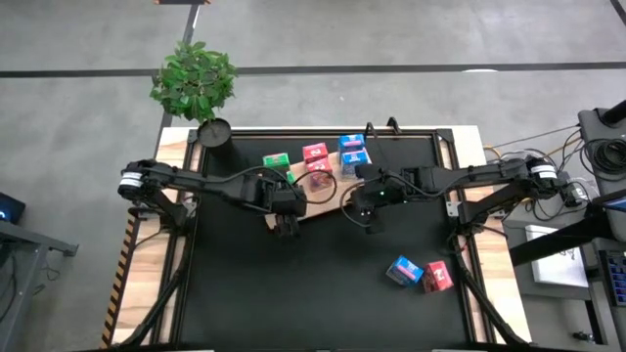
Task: Stack cereal on shelf
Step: Align the green cereal box with the other green cereal box on the shelf
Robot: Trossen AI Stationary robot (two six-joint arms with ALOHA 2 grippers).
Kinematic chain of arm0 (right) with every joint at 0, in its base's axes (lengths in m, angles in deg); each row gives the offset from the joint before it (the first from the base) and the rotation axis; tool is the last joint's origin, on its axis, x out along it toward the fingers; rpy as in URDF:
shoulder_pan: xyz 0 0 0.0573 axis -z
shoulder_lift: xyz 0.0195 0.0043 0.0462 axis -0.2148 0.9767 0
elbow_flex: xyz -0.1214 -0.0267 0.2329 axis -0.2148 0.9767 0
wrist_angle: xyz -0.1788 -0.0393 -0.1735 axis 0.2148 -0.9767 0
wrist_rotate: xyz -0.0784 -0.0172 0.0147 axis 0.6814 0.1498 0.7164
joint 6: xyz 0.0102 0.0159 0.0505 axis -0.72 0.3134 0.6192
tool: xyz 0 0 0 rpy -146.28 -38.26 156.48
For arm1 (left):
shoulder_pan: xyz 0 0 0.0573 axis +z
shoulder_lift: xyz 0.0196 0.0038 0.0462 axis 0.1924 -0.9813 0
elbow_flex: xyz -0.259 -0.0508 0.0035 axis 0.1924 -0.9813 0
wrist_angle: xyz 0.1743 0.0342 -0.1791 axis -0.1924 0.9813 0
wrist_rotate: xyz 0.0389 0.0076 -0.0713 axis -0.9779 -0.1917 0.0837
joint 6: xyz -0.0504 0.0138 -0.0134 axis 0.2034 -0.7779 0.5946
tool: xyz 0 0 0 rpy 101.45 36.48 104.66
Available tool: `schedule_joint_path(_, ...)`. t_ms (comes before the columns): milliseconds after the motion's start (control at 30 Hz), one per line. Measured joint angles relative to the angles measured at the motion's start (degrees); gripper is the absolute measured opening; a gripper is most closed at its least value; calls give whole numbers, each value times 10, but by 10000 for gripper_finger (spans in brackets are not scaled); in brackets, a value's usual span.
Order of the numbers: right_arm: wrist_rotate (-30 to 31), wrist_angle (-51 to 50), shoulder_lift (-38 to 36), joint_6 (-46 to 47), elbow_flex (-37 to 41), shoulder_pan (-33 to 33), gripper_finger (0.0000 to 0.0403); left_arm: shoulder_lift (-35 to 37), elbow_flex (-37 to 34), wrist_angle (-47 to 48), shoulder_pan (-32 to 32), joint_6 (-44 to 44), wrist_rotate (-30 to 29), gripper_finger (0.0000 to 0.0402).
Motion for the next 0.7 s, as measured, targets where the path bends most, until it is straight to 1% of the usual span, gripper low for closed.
schedule_joint_path(267, 0, 70, 0, 5, 30, 0, 9, 34, 0, -1, -3, -11, 0, 233)
schedule_joint_path(333, 0, 100, 0, 7, 39, 0, 9, 45, 0, -1, -7, -11, -6, 233)
schedule_joint_path(400, 0, 136, 0, 7, 52, 0, 9, 59, -1, -2, -15, -9, -21, 233)
schedule_joint_path(500, -1, 182, 0, 15, 69, 0, 9, 80, -16, -14, -41, -8, -68, 233)
schedule_joint_path(600, -3, 228, 1, 24, 80, 1, 9, 100, -45, -31, -69, -6, -109, 233)
schedule_joint_path(700, -3, 264, 10, 26, 82, 3, 9, 130, -84, -69, -93, -4, -125, 233)
